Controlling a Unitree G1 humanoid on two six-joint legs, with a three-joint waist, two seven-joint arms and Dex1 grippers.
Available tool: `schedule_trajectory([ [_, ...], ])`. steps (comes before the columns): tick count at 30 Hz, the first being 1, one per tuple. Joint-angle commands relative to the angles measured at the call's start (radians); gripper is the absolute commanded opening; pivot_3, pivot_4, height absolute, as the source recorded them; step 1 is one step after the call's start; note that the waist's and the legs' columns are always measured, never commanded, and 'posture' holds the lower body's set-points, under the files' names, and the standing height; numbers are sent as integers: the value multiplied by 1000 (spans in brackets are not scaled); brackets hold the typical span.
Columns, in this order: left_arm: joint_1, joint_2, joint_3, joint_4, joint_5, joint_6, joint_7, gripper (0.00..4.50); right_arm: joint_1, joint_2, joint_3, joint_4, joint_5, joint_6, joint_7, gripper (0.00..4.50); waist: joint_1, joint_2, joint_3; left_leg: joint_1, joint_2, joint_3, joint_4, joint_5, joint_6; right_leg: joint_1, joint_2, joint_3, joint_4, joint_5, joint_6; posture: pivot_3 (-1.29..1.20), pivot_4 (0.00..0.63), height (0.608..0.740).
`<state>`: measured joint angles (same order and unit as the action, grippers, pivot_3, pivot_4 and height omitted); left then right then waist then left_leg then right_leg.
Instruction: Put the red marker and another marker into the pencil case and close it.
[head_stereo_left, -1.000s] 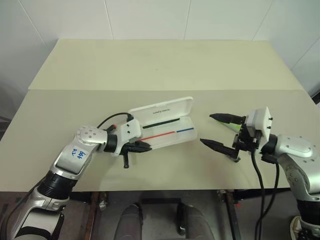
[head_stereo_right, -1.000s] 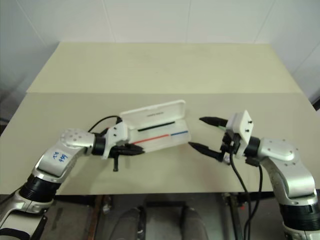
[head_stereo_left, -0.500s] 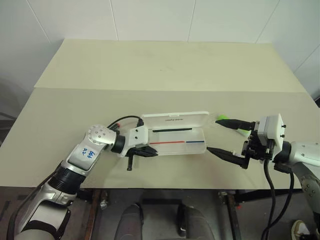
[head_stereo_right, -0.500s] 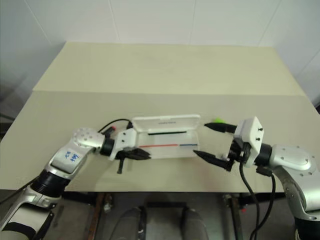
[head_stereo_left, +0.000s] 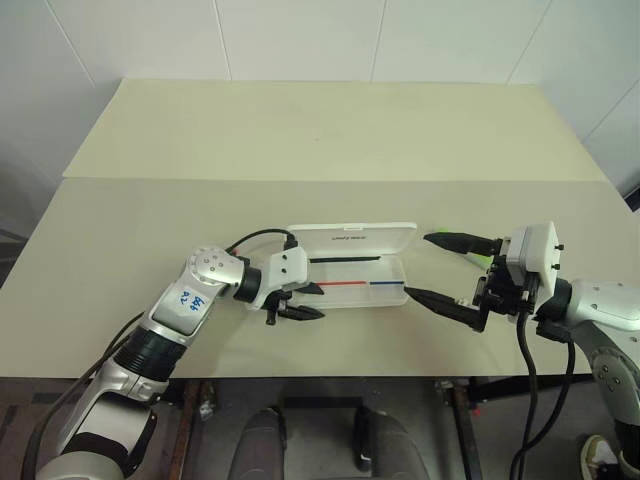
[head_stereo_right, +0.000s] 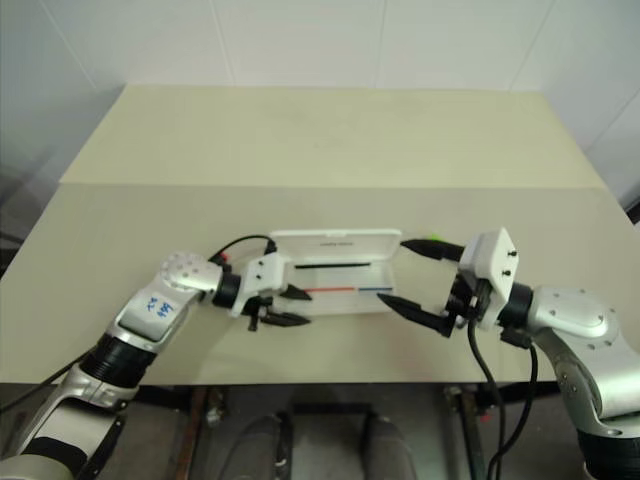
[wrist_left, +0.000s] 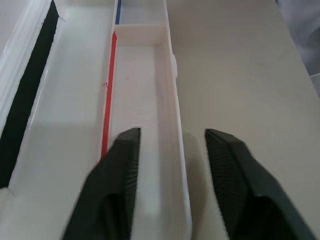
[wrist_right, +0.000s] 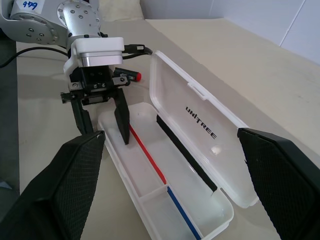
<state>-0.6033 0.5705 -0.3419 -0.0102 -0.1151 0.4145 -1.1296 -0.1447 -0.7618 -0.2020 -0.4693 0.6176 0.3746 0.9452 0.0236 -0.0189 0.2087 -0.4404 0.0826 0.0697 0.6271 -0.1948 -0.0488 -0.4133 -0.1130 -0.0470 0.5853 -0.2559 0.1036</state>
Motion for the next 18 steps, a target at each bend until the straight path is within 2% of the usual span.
schedule_trajectory([
  [1,4,13,21,-73,-22,22,-6,2643,-21,8,-6,-12,12,-12,-4,4500,1,0,0,0,0,0,0,0,0,-1,0,0,1,0,0,0,150,740],
  [9,20,53,79,-203,-90,111,-11,2643,-35,27,15,9,3,-20,8,4500,-1,0,0,0,0,0,1,0,0,0,0,0,1,0,0,0,150,740],
  [13,60,91,155,-303,-178,197,-9,2643,-38,29,25,22,4,-25,14,4500,-1,0,0,0,0,0,0,0,0,0,0,0,0,0,0,0,150,740],
  [16,122,154,235,-401,-275,286,-25,3200,-43,29,29,29,4,-27,18,4500,-6,0,0,0,0,0,0,0,0,-1,0,0,0,-1,0,0,150,740],
  [18,198,207,322,-476,-361,323,-47,3903,-56,26,27,34,10,-24,24,4500,-10,0,0,1,0,0,-1,0,0,-1,0,0,1,-1,-1,0,150,740],
])
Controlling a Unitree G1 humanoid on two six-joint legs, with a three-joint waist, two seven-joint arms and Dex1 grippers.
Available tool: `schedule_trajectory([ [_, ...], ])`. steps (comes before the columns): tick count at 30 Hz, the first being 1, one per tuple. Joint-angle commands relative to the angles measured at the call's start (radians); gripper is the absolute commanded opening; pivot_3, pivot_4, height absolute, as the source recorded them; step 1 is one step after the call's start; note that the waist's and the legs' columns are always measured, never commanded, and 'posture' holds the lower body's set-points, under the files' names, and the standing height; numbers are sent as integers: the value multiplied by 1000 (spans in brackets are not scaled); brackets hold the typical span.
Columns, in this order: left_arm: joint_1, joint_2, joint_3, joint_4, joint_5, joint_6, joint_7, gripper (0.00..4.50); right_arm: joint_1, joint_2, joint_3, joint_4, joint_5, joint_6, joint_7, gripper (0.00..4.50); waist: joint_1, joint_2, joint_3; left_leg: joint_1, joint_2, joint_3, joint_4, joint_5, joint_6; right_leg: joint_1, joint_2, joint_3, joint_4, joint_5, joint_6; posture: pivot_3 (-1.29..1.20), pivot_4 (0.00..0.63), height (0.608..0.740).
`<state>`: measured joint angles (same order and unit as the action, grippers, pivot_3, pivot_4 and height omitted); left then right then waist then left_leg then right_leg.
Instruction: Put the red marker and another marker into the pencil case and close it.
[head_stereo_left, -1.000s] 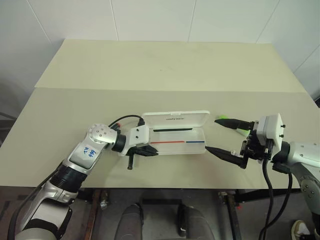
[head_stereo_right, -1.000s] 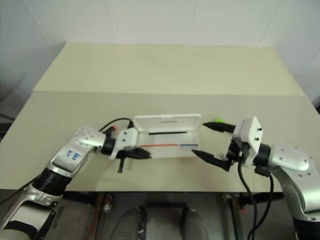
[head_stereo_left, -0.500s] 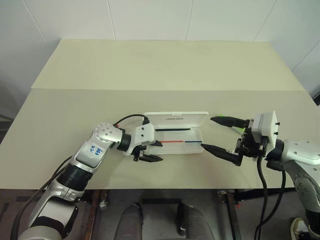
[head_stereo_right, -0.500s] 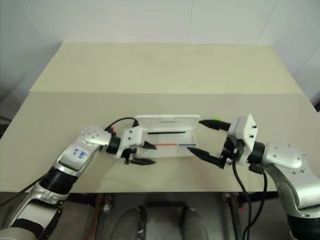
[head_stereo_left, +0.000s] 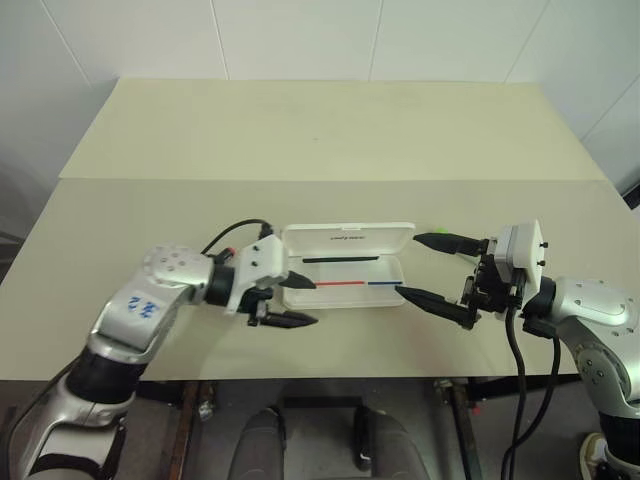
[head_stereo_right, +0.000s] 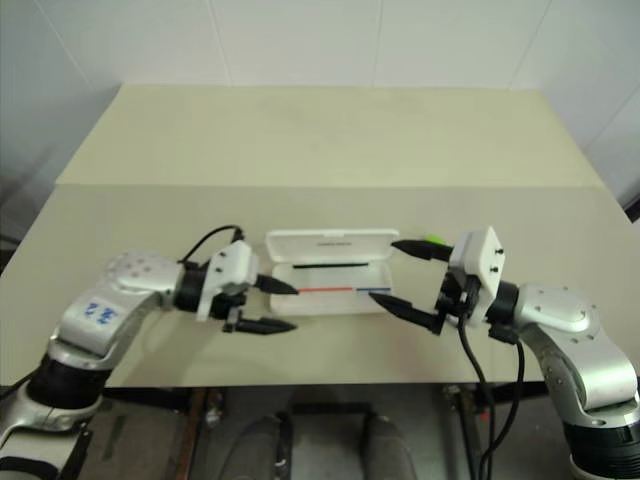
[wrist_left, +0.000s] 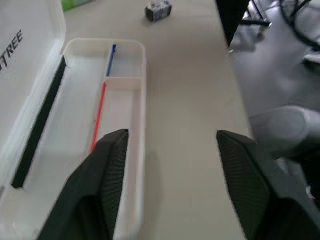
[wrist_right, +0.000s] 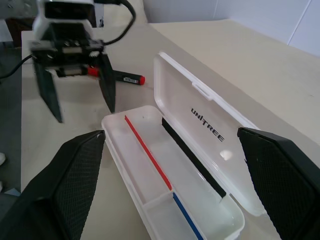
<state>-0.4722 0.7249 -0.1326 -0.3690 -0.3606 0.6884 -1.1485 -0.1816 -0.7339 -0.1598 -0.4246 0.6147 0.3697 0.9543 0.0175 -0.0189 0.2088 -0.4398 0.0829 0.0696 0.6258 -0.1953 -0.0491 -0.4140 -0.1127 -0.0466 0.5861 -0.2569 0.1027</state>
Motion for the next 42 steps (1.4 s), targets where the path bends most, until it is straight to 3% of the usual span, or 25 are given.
schedule_trajectory([
  [1,99,72,150,-143,-144,55,-31,4212,-25,-3,-16,-10,16,-18,17,4500,-8,0,0,0,0,0,0,0,0,0,0,0,0,0,0,0,150,740],
  [2,135,92,193,-162,-166,59,-27,4480,-31,-4,-15,-10,20,-16,21,4500,-9,0,0,0,0,0,-1,0,0,0,0,0,0,0,0,0,150,740],
  [8,346,144,425,-170,-124,-23,74,4480,-84,3,10,11,22,-11,51,4500,-22,0,0,1,0,0,0,-3,-5,0,0,0,-1,0,-1,0,150,740],
  [14,524,70,598,-95,-31,-149,241,4480,-136,23,37,24,28,-11,64,4500,-23,0,0,1,0,1,-3,-3,-6,0,-1,0,-4,0,-1,0,150,740],
  [18,596,20,654,-2,35,-351,289,4480,-166,36,66,30,36,-6,99,4500,-22,0,0,0,1,1,-7,-4,-6,-3,0,0,-3,-1,-3,0,150,740],
  [24,598,-2,657,98,61,-461,340,4480,-187,45,81,43,31,-4,115,4500,-19,-1,-1,0,1,2,-9,-4,-6,-4,-1,0,-3,-1,-3,0,150,740],
  [42,468,-54,489,430,63,-624,322,4480,-188,38,57,4,38,28,75,4500,-19,-3,-2,1,2,9,-12,-3,-6,-11,-2,0,4,0,-1,0,150,740],
])
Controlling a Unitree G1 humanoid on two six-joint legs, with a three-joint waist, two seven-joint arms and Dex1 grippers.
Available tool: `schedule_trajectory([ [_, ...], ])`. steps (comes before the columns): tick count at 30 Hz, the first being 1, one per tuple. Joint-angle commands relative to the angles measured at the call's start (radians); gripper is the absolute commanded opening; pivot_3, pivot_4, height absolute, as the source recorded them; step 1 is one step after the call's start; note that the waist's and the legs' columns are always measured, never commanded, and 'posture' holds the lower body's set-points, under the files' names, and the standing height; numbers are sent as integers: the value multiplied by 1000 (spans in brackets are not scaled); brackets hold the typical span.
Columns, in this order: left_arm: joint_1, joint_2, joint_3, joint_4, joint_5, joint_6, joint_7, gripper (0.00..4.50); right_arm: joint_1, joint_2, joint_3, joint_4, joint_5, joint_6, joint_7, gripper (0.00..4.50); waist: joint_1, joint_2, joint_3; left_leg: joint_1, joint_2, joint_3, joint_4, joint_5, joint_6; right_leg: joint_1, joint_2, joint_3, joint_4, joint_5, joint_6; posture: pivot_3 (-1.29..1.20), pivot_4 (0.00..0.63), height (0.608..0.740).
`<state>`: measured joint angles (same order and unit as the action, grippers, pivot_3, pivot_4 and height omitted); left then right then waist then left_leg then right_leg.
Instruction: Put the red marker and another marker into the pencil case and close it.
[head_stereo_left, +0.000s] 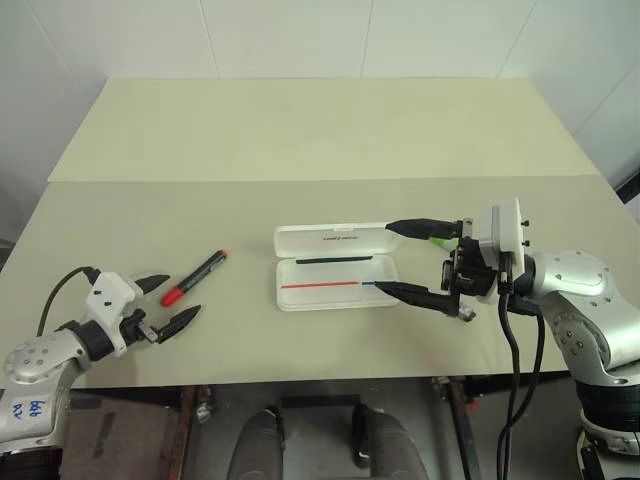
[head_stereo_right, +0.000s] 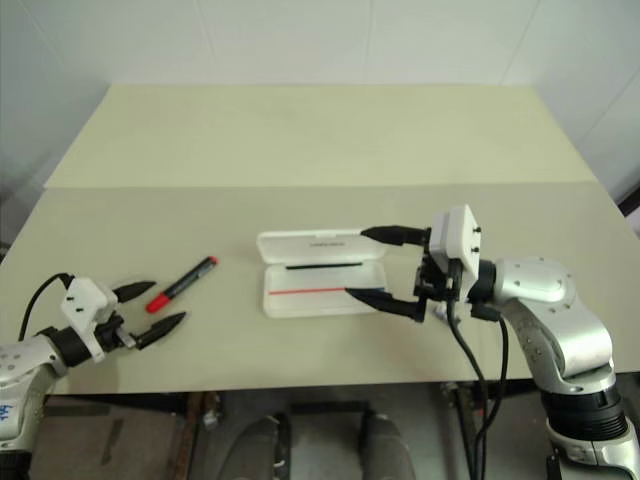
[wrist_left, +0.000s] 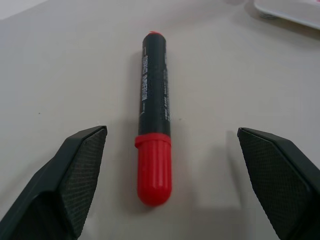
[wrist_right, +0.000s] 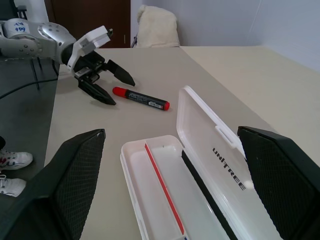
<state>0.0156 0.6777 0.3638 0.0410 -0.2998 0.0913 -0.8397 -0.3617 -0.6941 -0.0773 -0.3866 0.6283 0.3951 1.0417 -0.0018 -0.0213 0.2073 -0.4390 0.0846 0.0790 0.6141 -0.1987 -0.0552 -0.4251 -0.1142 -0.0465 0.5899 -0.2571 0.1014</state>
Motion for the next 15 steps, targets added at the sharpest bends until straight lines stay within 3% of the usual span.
schedule_trajectory([
  [1,-29,-12,-17,33,5,-29,18,4480,-11,-2,-26,-33,24,3,-16,4500,0,0,0,0,0,0,0,0,0,0,0,0,0,0,0,0,150,740],
  [5,-49,-26,-51,48,17,-16,38,4480,-17,-4,-28,-30,23,3,-22,4500,0,0,0,0,0,1,0,1,0,-1,0,0,1,2,3,0,150,740],
  [6,-52,-31,-57,45,13,-8,38,4296,-18,-4,-28,-30,23,4,-23,4500,0,0,0,0,0,1,0,1,1,-1,0,0,1,2,4,0,150,740],
  [8,-51,-33,-71,38,22,8,50,3828,-19,-5,-29,-32,24,7,-27,4500,2,0,0,0,0,1,0,1,1,-1,0,0,1,3,5,0,150,740],
  [15,-31,-32,-84,14,12,43,48,1474,-21,-6,-33,-31,25,7,-30,4500,1,0,-1,1,0,1,0,1,0,0,0,0,0,4,-3,0,150,740],
])
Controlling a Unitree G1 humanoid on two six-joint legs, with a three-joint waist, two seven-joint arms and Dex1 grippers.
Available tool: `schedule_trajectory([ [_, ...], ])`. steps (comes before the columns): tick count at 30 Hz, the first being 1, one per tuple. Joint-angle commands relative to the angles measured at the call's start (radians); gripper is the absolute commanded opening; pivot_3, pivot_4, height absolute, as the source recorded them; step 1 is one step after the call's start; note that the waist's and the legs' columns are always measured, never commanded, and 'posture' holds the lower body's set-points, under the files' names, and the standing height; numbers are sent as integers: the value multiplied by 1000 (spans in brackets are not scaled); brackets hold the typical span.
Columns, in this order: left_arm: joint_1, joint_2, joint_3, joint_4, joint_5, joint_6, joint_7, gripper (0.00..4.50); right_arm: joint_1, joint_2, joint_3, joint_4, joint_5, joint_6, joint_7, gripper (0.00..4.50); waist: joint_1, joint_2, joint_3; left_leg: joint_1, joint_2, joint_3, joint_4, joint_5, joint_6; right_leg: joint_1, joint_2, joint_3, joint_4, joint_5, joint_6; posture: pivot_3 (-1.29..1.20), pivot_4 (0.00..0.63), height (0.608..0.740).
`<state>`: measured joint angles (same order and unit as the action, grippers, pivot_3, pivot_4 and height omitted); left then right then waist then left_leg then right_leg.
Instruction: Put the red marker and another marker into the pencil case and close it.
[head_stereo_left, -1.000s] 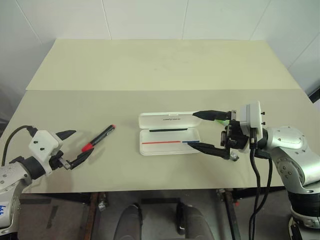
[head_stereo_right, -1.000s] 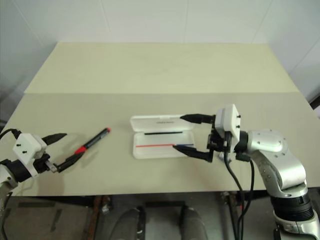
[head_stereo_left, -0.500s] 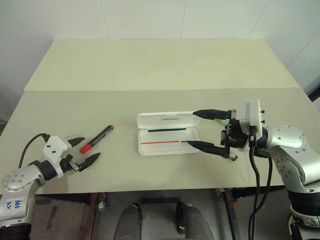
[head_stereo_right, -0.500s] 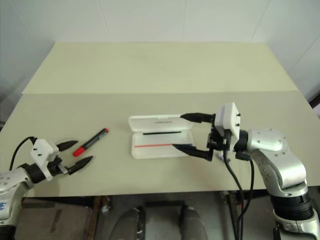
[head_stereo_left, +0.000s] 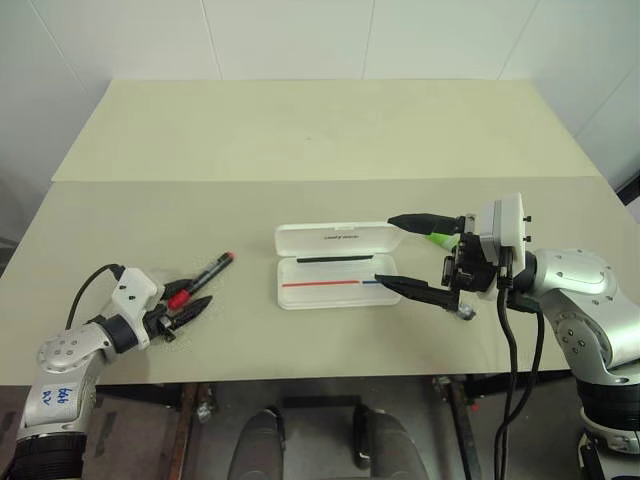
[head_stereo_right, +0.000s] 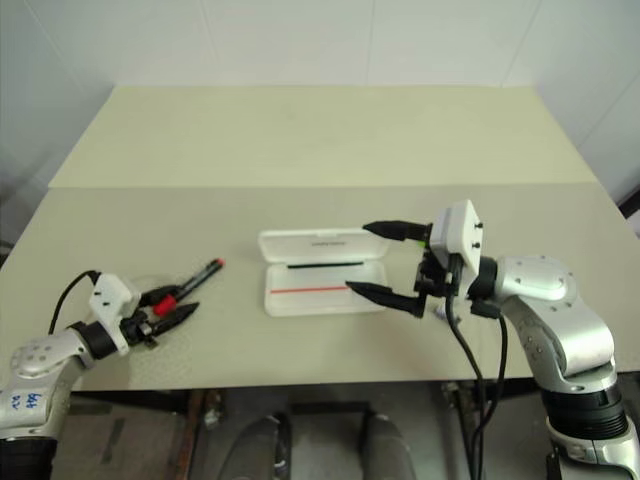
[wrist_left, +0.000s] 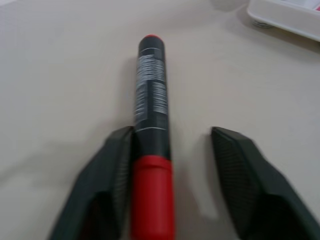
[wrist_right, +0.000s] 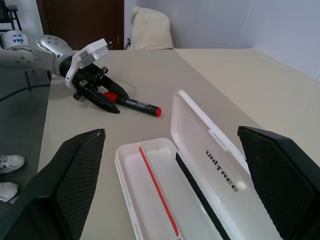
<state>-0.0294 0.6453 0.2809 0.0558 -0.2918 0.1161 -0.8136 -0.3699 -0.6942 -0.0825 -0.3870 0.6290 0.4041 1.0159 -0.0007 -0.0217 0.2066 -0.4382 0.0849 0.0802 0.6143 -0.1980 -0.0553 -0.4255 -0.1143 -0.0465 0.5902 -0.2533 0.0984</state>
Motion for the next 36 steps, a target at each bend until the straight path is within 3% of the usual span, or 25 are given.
schedule_trajectory([
  [1,17,2,-3,-3,8,19,24,1139,-13,-5,-28,-30,24,-2,-7,4500,-1,0,0,0,0,0,0,0,0,0,0,0,0,0,-1,0,150,740],
  [3,21,8,-9,-10,15,23,27,640,-13,-2,-25,-31,21,-4,-10,4500,-3,0,0,0,1,0,0,0,0,0,1,0,-2,2,-3,0,150,740],
  [13,96,32,67,-119,-16,-40,25,643,5,-1,-28,-33,18,-8,-16,4500,-4,0,0,-1,2,3,0,0,0,-2,2,0,-7,7,-4,0,150,740],
  [21,157,79,110,-267,-184,-35,-163,643,14,-1,-28,-29,17,-8,-18,4500,-2,-1,-1,0,3,9,0,0,-1,-6,1,-1,-5,7,-3,0,150,740],
  [29,52,111,-4,-284,-179,20,-222,643,22,6,-22,-41,16,-7,-32,4500,-3,-1,-1,0,4,12,0,-1,-1,-6,1,-1,-8,7,-4,0,150,740],
  [36,-187,80,-221,-185,-92,44,-251,643,67,-4,-41,-80,18,-4,-53,4500,3,-1,-1,0,4,12,0,0,-1,-6,1,-1,-7,7,-3,0,150,740],
])
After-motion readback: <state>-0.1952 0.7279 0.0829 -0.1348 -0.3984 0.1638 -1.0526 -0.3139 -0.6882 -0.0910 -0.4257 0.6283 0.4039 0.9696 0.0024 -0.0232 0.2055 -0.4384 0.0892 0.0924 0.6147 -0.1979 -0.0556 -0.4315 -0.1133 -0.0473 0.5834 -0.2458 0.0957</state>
